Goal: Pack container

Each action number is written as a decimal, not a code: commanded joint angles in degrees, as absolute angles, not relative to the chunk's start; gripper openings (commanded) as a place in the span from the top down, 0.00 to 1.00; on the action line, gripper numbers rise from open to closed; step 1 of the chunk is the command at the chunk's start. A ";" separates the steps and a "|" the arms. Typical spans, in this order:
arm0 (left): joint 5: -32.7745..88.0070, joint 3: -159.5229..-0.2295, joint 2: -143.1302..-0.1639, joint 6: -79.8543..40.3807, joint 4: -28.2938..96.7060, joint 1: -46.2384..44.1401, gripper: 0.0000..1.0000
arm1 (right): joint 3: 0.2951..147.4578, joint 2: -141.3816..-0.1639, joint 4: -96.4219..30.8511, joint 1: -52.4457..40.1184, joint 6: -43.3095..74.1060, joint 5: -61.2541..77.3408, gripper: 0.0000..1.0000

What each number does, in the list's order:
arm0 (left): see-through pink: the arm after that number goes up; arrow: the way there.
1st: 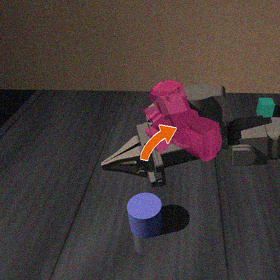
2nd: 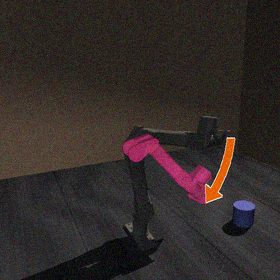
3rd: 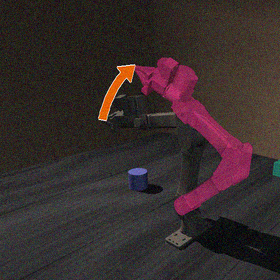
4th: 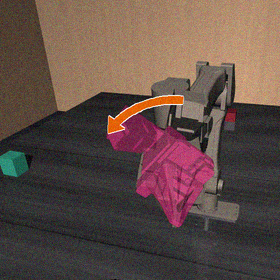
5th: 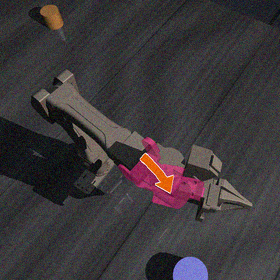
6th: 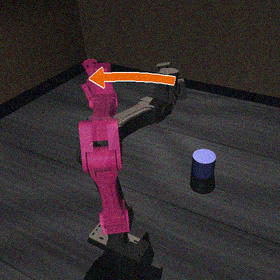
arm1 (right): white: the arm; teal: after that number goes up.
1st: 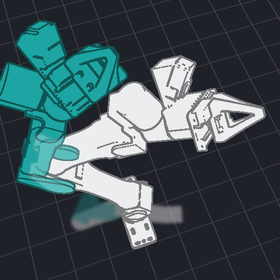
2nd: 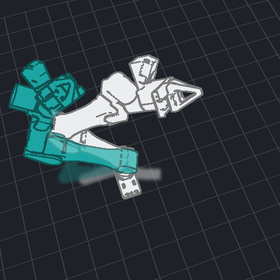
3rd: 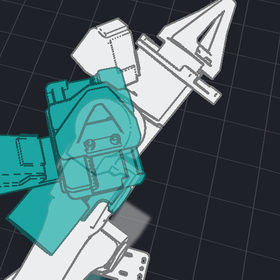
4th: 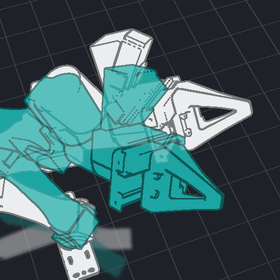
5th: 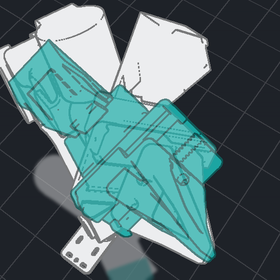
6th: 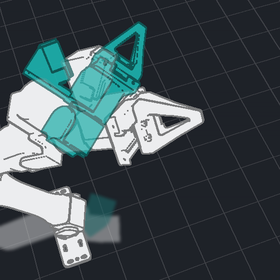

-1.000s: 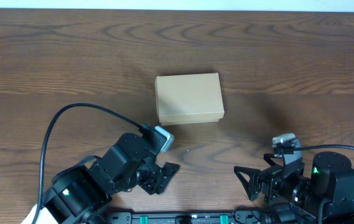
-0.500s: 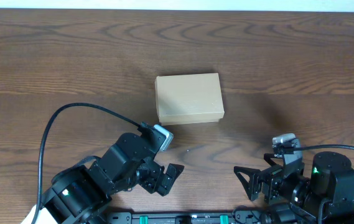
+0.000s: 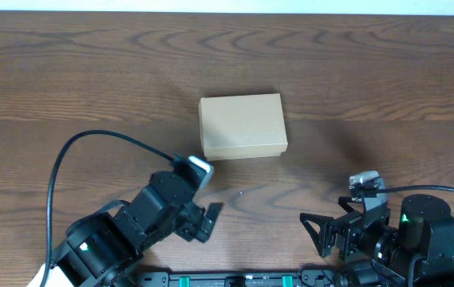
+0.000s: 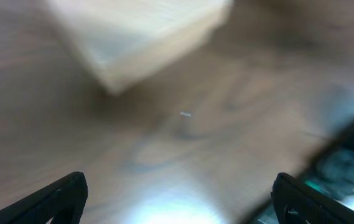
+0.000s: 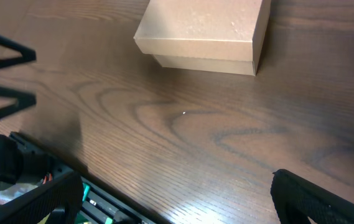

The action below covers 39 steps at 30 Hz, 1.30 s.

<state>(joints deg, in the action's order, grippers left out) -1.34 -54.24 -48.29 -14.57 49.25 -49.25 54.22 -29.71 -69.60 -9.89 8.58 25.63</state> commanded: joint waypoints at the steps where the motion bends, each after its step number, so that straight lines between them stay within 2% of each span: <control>1: -17.96 -54.48 -47.68 -13.26 49.50 -49.41 0.05 | 53.98 -29.52 -69.76 -10.15 8.73 25.26 0.01; 5: -28.53 -54.48 -47.75 -13.23 49.69 -49.41 0.05 | 53.98 -29.52 -69.76 -10.15 8.73 25.26 0.01; 9: -31.90 -54.41 -47.51 -13.28 49.50 -48.53 0.05 | 53.98 -29.52 -69.76 -10.15 8.73 25.26 0.01; 15: -17.17 -49.36 -43.88 -12.97 43.97 -33.19 0.05 | 53.98 -29.52 -69.76 -10.15 8.73 25.26 0.01; 22: -1.63 -35.86 -33.76 -3.57 35.22 -18.33 0.05 | 53.98 -29.52 -69.73 -10.15 8.73 25.26 0.01; 31: 6.11 -17.54 -17.34 -2.98 25.96 -10.37 0.05 | 53.98 -29.52 -69.76 -10.15 8.73 25.28 0.01; 39: 9.26 -8.14 -5.91 -3.86 24.51 -6.48 0.04 | 53.98 -29.52 -69.73 -10.15 8.73 25.28 0.01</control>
